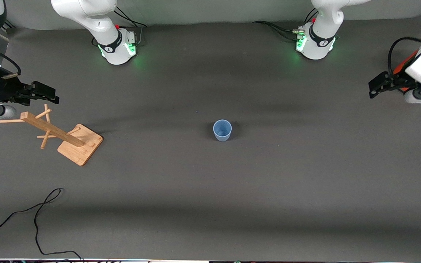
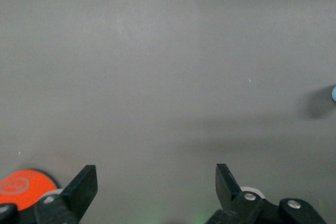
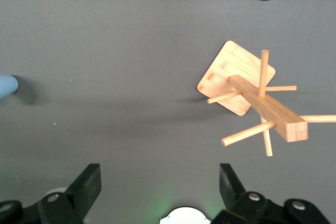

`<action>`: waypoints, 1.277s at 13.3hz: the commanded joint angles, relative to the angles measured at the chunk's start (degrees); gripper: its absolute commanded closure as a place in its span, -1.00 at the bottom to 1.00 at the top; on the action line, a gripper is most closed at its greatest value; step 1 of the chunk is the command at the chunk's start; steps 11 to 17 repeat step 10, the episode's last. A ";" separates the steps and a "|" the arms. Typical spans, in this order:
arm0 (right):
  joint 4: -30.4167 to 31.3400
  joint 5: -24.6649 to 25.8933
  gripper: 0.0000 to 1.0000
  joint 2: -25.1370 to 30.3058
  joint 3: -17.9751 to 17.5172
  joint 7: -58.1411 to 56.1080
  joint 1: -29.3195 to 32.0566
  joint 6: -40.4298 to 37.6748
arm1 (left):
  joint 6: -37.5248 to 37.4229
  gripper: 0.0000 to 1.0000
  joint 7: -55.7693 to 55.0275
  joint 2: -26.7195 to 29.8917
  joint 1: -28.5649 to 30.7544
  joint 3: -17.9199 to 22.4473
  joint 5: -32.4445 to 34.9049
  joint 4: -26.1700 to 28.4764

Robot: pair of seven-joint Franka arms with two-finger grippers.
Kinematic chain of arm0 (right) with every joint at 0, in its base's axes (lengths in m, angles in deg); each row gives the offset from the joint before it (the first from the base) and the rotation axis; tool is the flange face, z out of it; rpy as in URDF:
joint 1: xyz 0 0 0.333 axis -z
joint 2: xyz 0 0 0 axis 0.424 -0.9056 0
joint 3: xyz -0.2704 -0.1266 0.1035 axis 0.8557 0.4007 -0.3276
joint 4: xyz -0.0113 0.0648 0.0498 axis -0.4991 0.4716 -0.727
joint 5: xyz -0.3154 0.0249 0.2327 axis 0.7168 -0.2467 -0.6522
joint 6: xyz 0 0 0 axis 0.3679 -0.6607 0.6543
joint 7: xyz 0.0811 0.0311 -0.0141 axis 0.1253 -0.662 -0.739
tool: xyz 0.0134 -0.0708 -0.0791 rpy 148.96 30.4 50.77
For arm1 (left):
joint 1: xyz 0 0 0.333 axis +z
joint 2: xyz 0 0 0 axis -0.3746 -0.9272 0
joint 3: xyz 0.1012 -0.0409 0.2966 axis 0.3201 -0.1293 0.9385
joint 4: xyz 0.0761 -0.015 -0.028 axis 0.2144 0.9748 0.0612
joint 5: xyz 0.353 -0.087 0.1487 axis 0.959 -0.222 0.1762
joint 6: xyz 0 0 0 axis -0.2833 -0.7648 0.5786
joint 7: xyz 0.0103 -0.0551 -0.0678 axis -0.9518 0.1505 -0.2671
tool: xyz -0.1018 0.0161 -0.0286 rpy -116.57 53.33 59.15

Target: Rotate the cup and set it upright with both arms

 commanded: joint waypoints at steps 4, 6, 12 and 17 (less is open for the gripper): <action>0.12 0.02 -1.00 0.98 -1.66 -0.94 -0.17 0.66 | -3.37 -1.00 0.97 -1.69 0.39 0.74 -0.60 -3.01; 0.12 0.02 -1.00 0.98 -0.68 -0.85 -1.06 0.66 | -3.72 -1.00 0.97 -1.68 0.40 1.10 -0.78 -3.46; 0.21 -0.07 -1.00 0.90 1.25 -0.59 -3.43 0.48 | -2.66 -1.00 0.97 -1.77 0.22 1.01 -0.78 -3.63; 0.21 -0.07 -1.00 0.90 1.25 -0.59 -3.43 0.48 | -2.66 -1.00 0.97 -1.77 0.22 1.01 -0.78 -3.63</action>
